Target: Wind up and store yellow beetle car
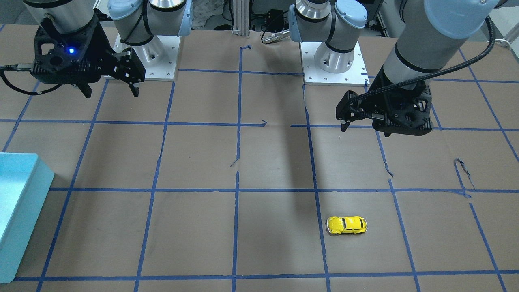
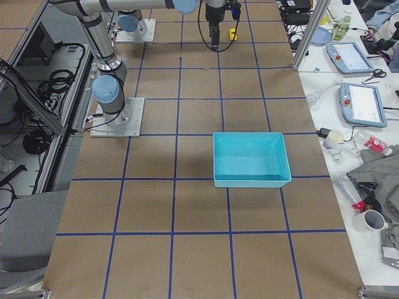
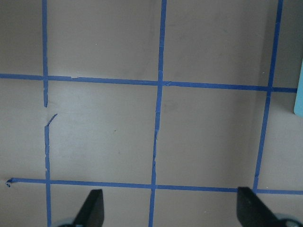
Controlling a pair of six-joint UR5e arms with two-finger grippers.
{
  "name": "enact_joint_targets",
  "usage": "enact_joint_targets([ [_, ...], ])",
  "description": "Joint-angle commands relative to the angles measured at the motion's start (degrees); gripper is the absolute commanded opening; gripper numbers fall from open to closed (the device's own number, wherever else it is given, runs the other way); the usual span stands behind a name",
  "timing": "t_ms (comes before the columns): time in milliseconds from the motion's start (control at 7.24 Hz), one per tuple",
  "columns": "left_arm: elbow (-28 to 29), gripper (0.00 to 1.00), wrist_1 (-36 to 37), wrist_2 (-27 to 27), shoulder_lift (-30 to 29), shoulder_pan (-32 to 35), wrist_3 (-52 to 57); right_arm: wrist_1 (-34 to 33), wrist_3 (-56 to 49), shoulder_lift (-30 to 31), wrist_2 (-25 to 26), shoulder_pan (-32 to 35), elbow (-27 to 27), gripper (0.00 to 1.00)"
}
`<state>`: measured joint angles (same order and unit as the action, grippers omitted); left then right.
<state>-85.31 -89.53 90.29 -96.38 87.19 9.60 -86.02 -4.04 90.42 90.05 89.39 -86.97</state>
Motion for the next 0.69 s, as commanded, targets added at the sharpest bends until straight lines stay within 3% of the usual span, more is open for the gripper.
enact_joint_targets([
  [0,-0.2,1.0,0.2,-0.2,0.4,-0.1,0.2,-0.2,0.3,-0.8,-1.3,0.0,0.3,1.0],
  [553,-0.4,1.0,0.2,-0.1,0.4,-0.3,-0.5,-1.5,0.4,-1.0,-3.1,0.0,0.3,1.0],
])
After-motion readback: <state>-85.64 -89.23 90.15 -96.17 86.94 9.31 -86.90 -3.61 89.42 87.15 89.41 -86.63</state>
